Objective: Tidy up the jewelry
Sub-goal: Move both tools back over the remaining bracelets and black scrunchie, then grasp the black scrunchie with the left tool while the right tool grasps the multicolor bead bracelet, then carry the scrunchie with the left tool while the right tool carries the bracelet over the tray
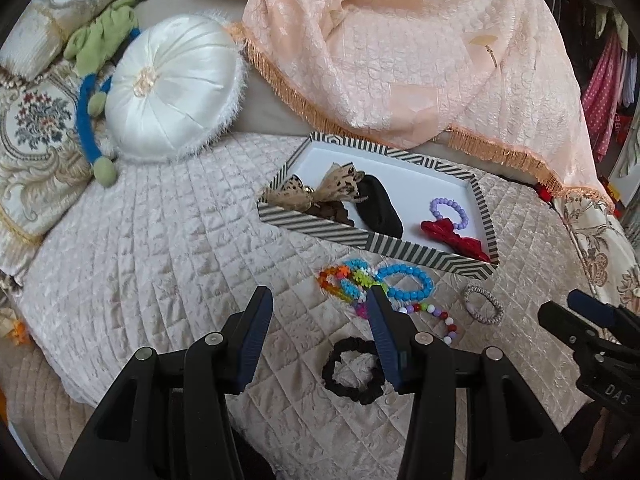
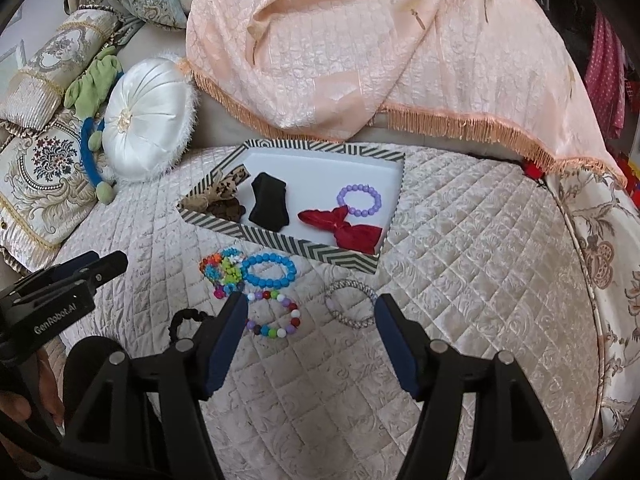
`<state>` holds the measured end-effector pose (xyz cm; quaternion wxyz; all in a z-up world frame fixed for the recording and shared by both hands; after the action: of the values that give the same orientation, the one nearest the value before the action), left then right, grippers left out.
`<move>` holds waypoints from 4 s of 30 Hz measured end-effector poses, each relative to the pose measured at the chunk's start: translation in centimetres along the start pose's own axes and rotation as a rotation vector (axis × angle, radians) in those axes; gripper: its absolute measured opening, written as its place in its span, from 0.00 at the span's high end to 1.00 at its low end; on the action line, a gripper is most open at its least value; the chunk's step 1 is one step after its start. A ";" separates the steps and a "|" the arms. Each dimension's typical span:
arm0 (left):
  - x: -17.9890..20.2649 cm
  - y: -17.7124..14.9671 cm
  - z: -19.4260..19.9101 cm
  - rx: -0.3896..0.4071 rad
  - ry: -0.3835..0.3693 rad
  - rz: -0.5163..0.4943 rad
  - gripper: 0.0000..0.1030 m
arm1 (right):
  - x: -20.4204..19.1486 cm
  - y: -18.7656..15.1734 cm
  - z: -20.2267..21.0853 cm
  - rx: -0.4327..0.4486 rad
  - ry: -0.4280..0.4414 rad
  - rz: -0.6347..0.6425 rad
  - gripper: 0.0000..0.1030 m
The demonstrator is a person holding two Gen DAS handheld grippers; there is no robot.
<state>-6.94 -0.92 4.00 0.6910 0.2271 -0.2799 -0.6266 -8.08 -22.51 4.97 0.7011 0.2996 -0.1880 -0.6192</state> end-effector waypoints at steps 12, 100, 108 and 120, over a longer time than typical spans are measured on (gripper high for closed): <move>-0.3 -2.9 -5.4 -0.215 -0.114 0.026 0.72 | 0.9 -1.3 -5.2 -0.081 0.052 -0.019 0.33; 4.4 9.1 -8.8 -0.121 -0.114 -0.109 1.00 | 2.0 9.1 -7.5 0.008 0.061 0.164 0.91; 4.1 12.3 -11.2 -0.138 -0.116 -0.082 1.00 | 3.4 11.0 -9.7 -0.008 0.057 0.139 0.91; 4.4 17.0 -16.6 -0.149 -0.084 -0.075 1.00 | 2.7 13.9 -14.5 -0.036 0.078 0.154 0.91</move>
<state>16.99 -3.99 3.49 0.6697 0.1587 -0.2526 -0.6801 12.03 -21.65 2.92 0.7586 0.2955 -0.1722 -0.5545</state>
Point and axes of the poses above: each gripper's, at about its wrist camera, not at the fingertips, and z roughly against the way its jaws point, x to its right, y to its top, the point moved 2 cm from there along -z, roughly the way its jaws point, and after that the axes turned 2 degrees about z, right-handed, at the moved point
